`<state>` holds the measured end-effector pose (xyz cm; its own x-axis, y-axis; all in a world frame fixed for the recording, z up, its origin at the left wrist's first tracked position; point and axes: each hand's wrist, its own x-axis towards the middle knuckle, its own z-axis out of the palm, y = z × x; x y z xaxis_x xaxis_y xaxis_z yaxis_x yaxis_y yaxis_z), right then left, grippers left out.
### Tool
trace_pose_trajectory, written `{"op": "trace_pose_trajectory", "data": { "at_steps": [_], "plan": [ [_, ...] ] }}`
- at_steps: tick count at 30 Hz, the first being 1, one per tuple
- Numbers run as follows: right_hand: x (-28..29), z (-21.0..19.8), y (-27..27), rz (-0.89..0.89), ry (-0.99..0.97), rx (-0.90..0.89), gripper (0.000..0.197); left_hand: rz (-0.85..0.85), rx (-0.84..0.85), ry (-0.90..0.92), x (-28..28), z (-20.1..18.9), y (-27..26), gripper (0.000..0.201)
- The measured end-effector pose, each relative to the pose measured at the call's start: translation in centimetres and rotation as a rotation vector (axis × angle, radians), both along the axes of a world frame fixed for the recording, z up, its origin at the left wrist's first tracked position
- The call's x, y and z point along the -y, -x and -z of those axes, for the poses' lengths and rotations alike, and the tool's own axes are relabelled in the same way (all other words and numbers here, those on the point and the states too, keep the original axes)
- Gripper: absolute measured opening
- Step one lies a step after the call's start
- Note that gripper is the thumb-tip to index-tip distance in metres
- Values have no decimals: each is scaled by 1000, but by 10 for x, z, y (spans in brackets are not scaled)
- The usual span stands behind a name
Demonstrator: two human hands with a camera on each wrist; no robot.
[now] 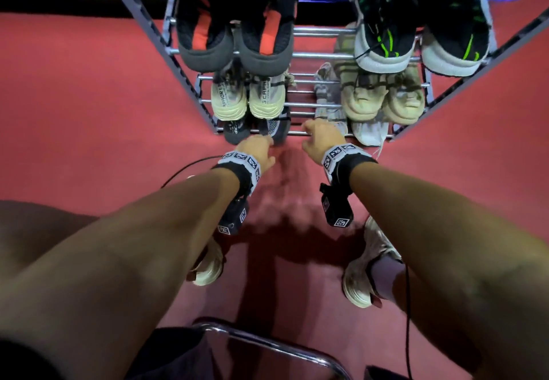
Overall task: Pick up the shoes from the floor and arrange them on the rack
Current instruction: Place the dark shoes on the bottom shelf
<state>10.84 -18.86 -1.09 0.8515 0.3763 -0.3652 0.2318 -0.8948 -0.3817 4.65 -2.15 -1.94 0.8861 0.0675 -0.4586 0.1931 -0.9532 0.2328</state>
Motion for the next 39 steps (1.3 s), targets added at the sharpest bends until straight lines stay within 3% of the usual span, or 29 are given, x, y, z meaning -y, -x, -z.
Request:
{"op": "trace_pose_trajectory", "data": {
  "at_steps": [9, 15, 20, 28, 31, 35, 39],
  "plan": [
    [-34, 27, -2, -156, 126, -104, 43, -80, -83, -53, -58, 36, 7, 47],
    [-38, 49, -7, -105, 163, -184, 41, -93, -79, -16, -63, 58, -4, 48],
    [-47, 80, -10, -26, 99, -367, 53, -92, -25, 74, -57, 79, -21, 52],
    [-67, 144, -26, 271, -231, -558, 84, -32, -85, 128, -51, 118, -40, 71],
    [-76, 115, -19, 325, -277, -616, 71, -24, -126, 136, -50, 127, -47, 69],
    [-68, 126, -21, 414, -413, -723, 67, -37, -100, 75, -54, 129, -55, 54],
    [-66, 135, -26, 796, -633, -783, 43, -46, -21, 63, -54, 125, -53, 32]
  ]
}}
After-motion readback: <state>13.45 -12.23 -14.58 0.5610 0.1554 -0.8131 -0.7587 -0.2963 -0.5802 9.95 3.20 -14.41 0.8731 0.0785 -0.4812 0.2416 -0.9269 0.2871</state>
